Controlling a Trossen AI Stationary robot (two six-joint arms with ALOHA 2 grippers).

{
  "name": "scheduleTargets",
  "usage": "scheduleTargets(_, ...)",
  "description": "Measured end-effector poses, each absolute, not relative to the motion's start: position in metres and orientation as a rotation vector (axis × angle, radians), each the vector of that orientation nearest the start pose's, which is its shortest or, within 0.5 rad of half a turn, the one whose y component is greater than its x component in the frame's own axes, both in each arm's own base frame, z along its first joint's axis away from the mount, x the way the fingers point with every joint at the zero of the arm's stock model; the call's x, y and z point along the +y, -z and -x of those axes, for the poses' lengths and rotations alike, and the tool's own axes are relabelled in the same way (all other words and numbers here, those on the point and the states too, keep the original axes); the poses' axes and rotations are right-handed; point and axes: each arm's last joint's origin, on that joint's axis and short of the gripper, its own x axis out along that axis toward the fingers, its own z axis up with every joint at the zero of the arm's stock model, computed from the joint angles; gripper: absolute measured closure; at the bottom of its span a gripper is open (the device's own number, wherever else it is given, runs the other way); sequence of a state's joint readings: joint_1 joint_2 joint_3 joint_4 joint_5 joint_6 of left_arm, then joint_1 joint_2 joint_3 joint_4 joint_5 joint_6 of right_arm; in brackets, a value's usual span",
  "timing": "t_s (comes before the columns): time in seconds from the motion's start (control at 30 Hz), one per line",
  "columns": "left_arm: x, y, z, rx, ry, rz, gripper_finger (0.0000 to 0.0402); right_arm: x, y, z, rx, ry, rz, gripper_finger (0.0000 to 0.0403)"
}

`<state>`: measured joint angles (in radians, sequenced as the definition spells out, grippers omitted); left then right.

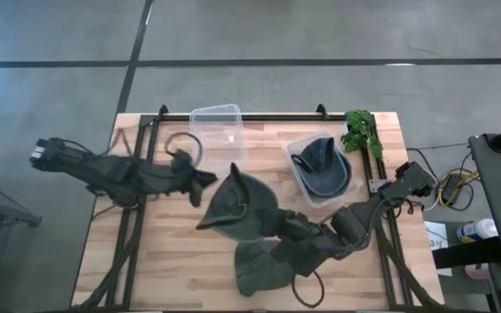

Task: Pick & Place hat
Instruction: Put the left green cap into the left transparent bin

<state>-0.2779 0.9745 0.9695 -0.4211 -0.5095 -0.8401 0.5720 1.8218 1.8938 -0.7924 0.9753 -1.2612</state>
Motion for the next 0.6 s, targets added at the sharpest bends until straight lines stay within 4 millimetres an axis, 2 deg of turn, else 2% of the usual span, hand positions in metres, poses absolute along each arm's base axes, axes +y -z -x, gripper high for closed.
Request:
scheduleTargets(0.17, -0.056, -0.332, -0.238, 0.317, -0.269, 0.665, 0.0319, 0.194, -0.379, -0.346, 0.703, 0.002, 1.717, 0.039)
scheduleTargets(0.3, -0.064, -0.334, -0.258, 0.348, -0.244, 0.62, 0.0319, 0.195, -0.365, -0.35, 0.734, -0.022, 1.729, 0.039)
scheduleTargets(0.47, -0.069, -0.344, -0.27, 0.372, -0.194, 0.568, 0.0319, 0.193, -0.352, -0.352, 0.764, -0.047, 1.741, 0.039)
scheduleTargets(0.6, -0.068, -0.353, -0.268, 0.41, -0.211, 0.521, 0.0319, 0.183, -0.349, -0.357, 0.792, -0.034, 1.733, 0.039)
